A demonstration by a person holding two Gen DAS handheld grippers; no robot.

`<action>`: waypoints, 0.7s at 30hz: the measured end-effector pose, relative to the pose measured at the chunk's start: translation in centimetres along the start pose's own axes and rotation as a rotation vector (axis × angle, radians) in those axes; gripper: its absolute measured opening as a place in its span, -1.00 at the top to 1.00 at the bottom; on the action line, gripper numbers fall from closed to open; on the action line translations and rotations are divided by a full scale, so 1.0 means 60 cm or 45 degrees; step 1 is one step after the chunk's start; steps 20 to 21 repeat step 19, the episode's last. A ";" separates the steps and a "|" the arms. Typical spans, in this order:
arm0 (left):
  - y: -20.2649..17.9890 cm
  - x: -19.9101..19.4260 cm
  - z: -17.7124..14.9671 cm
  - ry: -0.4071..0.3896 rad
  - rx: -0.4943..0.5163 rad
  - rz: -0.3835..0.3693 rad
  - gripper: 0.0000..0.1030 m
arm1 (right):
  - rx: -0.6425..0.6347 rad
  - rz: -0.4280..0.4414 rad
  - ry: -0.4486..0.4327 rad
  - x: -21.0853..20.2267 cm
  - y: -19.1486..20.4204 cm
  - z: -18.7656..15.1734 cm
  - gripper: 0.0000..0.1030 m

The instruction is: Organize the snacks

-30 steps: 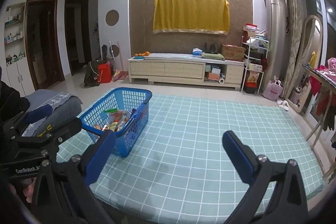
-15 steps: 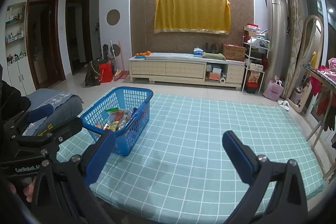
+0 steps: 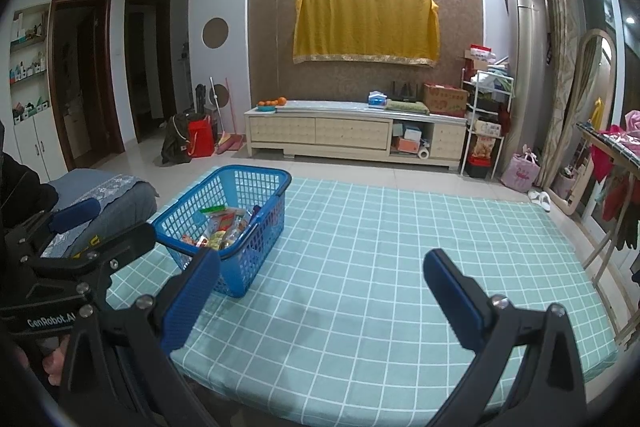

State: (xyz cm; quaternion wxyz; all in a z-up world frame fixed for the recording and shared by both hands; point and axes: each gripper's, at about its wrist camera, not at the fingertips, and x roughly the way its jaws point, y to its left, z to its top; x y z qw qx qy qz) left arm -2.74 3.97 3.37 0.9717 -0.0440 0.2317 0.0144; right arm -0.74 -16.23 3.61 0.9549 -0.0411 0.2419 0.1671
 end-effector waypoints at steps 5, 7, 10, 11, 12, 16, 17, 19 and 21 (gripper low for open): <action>0.001 -0.004 0.000 -0.001 -0.003 0.003 -1.00 | 0.003 0.004 0.002 -0.003 0.000 0.000 -0.99; 0.000 -0.006 0.001 0.001 -0.002 0.008 -1.00 | 0.002 0.005 0.002 -0.004 0.000 0.000 -0.99; -0.001 -0.006 0.002 0.005 0.000 0.011 -1.00 | -0.001 0.005 0.009 -0.005 -0.002 0.000 -0.99; 0.000 -0.006 0.002 0.004 0.000 0.011 -1.00 | -0.001 0.004 0.009 -0.006 -0.002 0.000 -0.99; 0.000 -0.006 0.002 0.003 -0.001 0.010 -1.00 | -0.001 0.005 0.010 -0.005 -0.002 0.001 -0.99; 0.000 -0.007 0.003 0.005 -0.008 0.004 -1.00 | 0.000 0.003 0.012 -0.006 -0.004 0.002 -0.99; -0.001 -0.007 0.004 0.003 -0.010 0.005 -1.00 | -0.001 0.003 0.013 -0.004 -0.004 0.003 -0.99; -0.001 -0.009 0.005 0.001 -0.011 0.005 -1.00 | -0.003 0.004 0.014 -0.005 -0.004 0.003 -0.99; -0.001 -0.009 0.005 0.001 -0.011 0.005 -1.00 | -0.003 0.004 0.014 -0.005 -0.004 0.003 -0.99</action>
